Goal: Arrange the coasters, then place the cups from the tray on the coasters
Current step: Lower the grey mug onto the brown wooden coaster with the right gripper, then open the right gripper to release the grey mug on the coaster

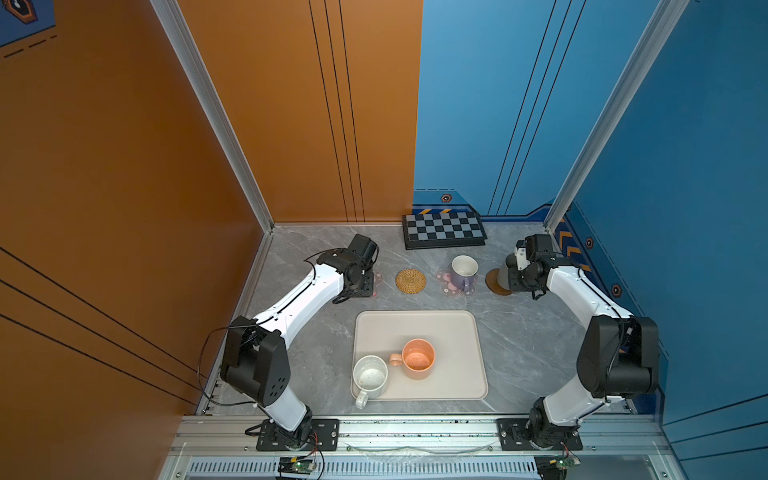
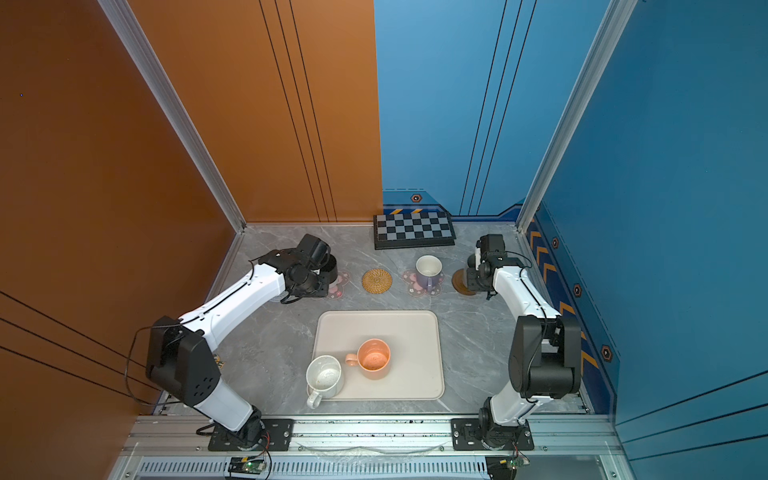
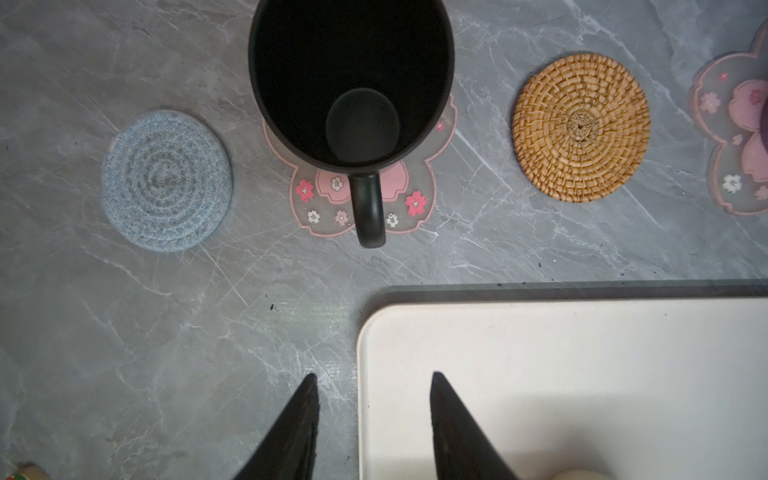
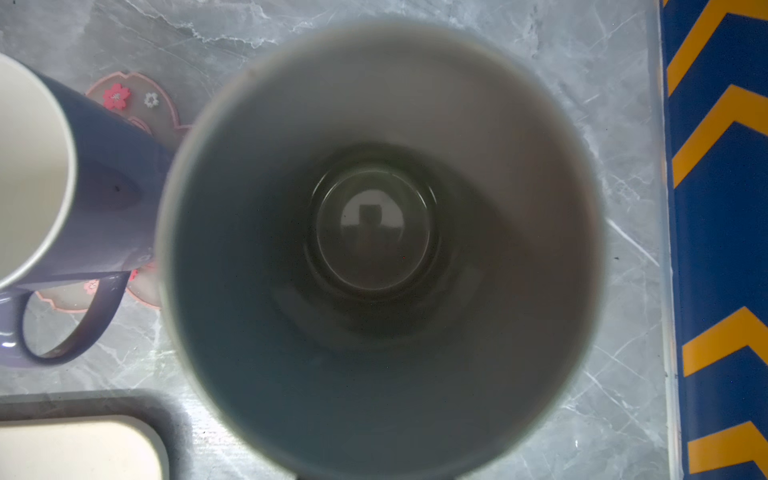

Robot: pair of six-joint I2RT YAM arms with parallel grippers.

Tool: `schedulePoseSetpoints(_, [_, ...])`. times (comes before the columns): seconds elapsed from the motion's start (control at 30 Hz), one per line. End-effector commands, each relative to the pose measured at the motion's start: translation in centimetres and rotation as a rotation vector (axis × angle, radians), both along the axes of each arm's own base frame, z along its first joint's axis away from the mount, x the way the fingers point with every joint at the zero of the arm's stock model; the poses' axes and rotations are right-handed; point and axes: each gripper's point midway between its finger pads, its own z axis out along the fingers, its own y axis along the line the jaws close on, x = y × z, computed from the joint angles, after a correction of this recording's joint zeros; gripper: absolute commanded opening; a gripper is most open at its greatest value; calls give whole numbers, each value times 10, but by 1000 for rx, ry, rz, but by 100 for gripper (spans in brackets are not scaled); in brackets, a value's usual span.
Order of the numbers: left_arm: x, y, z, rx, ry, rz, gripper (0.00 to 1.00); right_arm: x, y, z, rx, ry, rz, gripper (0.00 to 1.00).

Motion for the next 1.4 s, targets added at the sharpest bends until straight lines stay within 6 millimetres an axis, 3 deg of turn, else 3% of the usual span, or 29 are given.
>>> schedulePoseSetpoints(0.0, [4,-5,2,-34,9,14,45,32,3,34,2,-140,43,0])
schedulePoseSetpoints(0.3, [8,-12,0,-40,15,10,45,38,5,26,13,-140,54,0])
schedulePoseSetpoints(0.9, [14,-18,-12,-32,43,5,45,35,1,23,3,-99,32,0])
schedulePoseSetpoints(1.37, [16,-23,-14,-32,48,1,45,29,-1,7,-24,-39,37,0])
